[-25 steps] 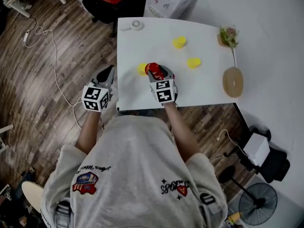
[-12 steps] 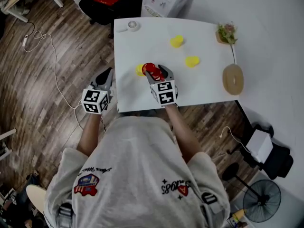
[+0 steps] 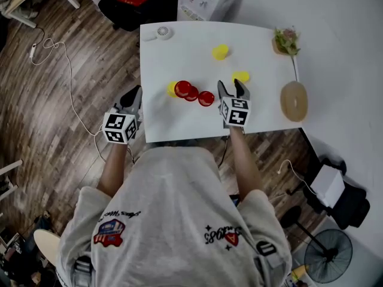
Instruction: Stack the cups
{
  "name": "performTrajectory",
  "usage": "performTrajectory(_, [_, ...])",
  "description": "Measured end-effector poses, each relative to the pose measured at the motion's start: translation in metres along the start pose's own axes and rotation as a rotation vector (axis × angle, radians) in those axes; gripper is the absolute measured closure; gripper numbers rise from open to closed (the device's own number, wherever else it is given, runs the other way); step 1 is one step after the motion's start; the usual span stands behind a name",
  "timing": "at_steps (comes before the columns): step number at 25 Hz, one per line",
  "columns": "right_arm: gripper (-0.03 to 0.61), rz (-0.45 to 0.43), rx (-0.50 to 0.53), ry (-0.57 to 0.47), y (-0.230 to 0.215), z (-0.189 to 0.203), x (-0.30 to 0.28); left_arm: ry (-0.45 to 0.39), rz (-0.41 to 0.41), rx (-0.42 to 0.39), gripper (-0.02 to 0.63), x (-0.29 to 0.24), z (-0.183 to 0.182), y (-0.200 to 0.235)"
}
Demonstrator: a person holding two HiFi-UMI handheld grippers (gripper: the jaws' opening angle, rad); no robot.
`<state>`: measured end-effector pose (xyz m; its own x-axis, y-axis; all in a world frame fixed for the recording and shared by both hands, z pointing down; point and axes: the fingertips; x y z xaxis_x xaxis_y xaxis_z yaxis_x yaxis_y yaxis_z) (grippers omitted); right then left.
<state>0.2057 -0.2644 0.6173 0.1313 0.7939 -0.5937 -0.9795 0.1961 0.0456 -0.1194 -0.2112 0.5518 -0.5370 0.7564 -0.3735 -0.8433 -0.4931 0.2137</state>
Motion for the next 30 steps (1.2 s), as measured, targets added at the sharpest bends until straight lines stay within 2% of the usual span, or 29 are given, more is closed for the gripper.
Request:
performTrajectory(5, [0.318, 0.138, -0.035, 0.044, -0.073, 0.015, -0.025, 0.017, -0.030, 0.013, 0.604, -0.007, 0.004, 0.001])
performTrajectory(10, [0.313, 0.177, -0.037, 0.124, -0.107, 0.039, -0.052, 0.032, -0.058, 0.022, 0.605, -0.015, 0.006, 0.001])
performTrajectory(15, [0.314, 0.177, -0.041, 0.173, -0.119, 0.049, -0.076, 0.043, -0.075, 0.031, 0.605, -0.025, 0.007, -0.001])
performTrajectory(20, [0.357, 0.167, -0.045, 0.196, -0.121, 0.049, -0.084, 0.056, -0.075, 0.037, 0.604, -0.033, 0.010, -0.003])
performTrajectory(27, [0.359, 0.149, -0.043, 0.168, -0.116, 0.045, -0.073, 0.060, -0.049, 0.028, 0.604, -0.037, 0.010, -0.005])
performTrajectory(30, [0.360, 0.110, -0.031, 0.128, -0.102, 0.033, -0.060, 0.056, -0.027, 0.017, 0.604, -0.037, 0.006, -0.004])
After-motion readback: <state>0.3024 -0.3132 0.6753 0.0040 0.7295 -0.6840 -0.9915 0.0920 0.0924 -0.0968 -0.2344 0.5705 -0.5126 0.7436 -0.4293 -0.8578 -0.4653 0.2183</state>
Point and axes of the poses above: the fingertips, and each gripper's own axes: x backward along the fingers, y to its left, z out of its underside, and after that the axes turned 5 degrees about z, right-handed
